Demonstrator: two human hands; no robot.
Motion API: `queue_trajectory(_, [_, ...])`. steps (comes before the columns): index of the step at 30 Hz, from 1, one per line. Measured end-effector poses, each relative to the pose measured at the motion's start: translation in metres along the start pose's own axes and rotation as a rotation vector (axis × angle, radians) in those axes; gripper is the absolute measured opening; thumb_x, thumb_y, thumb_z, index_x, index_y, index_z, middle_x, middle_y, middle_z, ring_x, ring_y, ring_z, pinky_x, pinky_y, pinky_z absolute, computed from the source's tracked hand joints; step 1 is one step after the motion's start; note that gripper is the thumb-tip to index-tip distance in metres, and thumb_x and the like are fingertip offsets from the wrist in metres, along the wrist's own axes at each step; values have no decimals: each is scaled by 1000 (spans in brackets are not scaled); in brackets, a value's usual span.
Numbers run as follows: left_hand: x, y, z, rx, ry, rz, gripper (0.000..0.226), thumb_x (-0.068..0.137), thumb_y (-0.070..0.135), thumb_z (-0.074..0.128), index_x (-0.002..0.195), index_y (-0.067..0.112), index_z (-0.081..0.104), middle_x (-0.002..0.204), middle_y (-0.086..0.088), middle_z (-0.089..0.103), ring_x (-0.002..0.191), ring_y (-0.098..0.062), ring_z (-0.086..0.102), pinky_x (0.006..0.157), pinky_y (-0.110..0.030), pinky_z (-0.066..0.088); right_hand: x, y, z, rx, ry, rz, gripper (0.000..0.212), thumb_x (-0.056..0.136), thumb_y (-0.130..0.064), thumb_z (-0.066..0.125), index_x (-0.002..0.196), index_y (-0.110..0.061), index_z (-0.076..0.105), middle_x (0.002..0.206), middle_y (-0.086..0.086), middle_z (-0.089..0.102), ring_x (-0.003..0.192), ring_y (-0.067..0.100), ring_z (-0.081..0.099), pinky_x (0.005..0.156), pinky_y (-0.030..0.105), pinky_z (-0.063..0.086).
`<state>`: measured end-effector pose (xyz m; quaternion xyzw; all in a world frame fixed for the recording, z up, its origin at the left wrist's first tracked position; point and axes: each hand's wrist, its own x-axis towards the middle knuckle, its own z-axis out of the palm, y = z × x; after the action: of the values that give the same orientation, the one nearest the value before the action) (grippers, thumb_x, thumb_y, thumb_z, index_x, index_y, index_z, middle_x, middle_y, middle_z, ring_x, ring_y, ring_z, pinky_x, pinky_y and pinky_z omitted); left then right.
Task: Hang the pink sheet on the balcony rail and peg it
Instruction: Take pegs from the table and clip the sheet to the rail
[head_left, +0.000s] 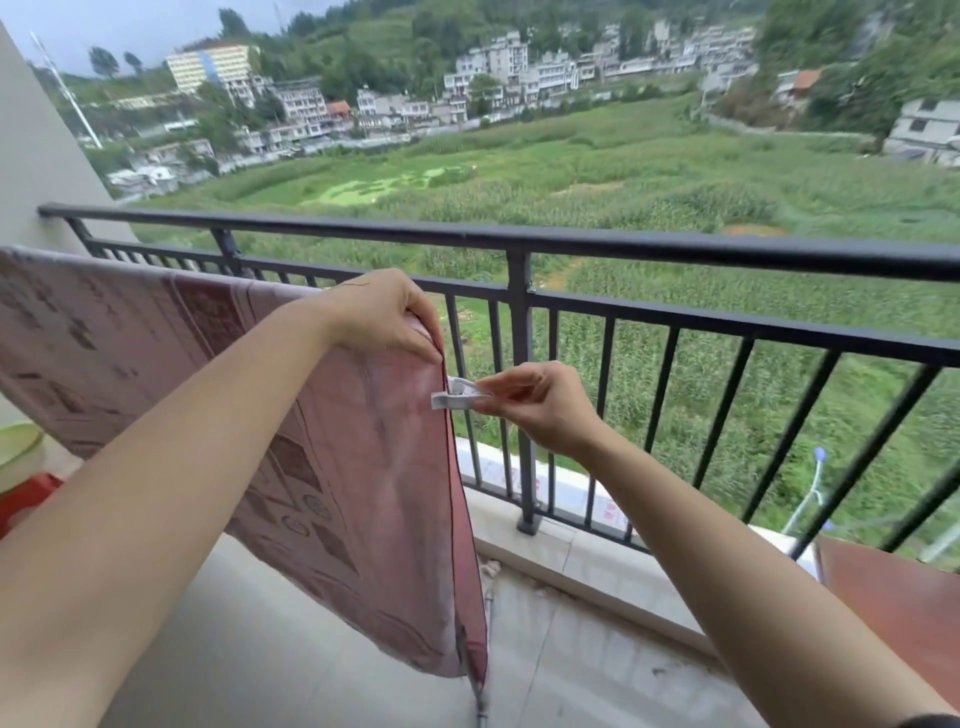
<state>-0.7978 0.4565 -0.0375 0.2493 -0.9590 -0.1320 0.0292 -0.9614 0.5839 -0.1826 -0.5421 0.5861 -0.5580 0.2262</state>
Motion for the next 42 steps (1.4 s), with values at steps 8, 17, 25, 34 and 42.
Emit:
queue_trajectory(8, [-5,1,3,-16,32,20,10,73,33,84,75,36,75,74,27,69,80,9,62,74,-16,44,8,-21,20,-114,-16,-70,33,74,-17,85,104,-7,77,93,3,77,82,8,73,80,24,60])
queue_trajectory(17, [-6,-4,8,-6,90,33,8,74,35,82,77,35,76,80,22,71,86,3,65,86,-33,53,-10,-15,23,-240,35,-51,57,79,-37,80,130,-22,60,104,-9,69,96,1,64,85,21,54])
queue_trajectory(25, [-11,8,51,-130,634,201,6,84,27,74,84,21,74,80,9,70,76,-9,64,74,-33,53,-53,14,3,-306,179,130,41,90,-24,69,129,-19,59,101,-9,68,95,4,64,90,32,57])
queue_trajectory(34, [4,89,243,-69,478,463,39,93,37,49,120,12,63,132,-13,54,119,-31,53,96,-47,43,-236,82,-61,-737,409,638,37,90,-25,64,126,-20,62,110,-1,65,103,17,63,91,33,49])
queue_trajectory(42, [-23,218,410,-82,-159,588,61,97,42,47,148,13,35,160,-17,15,144,-35,25,113,-52,29,-461,78,-97,-769,727,1178,36,89,-28,62,125,-28,61,113,-4,65,108,17,62,93,36,50])
